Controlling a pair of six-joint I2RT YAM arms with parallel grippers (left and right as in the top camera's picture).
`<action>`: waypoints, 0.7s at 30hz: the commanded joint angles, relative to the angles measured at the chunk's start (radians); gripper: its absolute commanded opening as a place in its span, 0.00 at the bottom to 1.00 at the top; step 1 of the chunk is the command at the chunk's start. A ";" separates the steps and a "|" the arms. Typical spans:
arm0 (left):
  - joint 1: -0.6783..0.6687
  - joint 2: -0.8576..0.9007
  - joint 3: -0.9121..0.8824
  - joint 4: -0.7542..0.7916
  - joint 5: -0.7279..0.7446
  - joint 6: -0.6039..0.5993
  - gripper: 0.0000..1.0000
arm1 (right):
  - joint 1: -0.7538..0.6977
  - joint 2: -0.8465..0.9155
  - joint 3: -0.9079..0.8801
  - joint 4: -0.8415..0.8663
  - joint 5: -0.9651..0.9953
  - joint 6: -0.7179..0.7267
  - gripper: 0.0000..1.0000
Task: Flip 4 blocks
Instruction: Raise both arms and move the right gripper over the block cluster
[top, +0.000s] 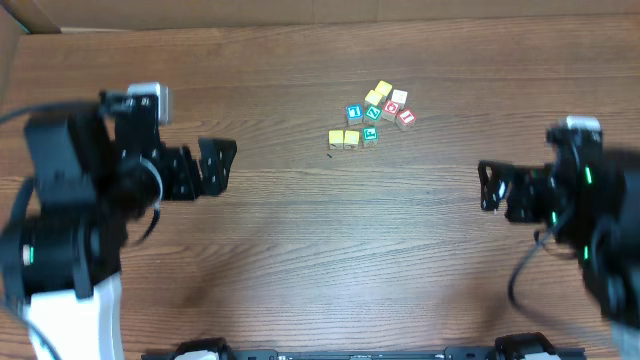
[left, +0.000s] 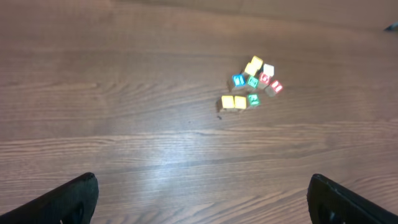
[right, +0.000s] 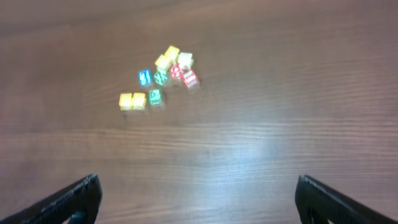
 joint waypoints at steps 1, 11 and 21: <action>-0.002 0.096 0.032 -0.016 0.016 0.026 1.00 | -0.007 0.191 0.159 -0.063 -0.055 0.003 1.00; -0.002 0.331 0.032 -0.106 0.015 0.027 1.00 | -0.004 0.536 0.213 -0.044 -0.417 0.030 0.63; -0.002 0.534 0.032 -0.111 0.026 0.026 0.04 | 0.086 0.740 0.213 0.013 -0.336 0.035 0.63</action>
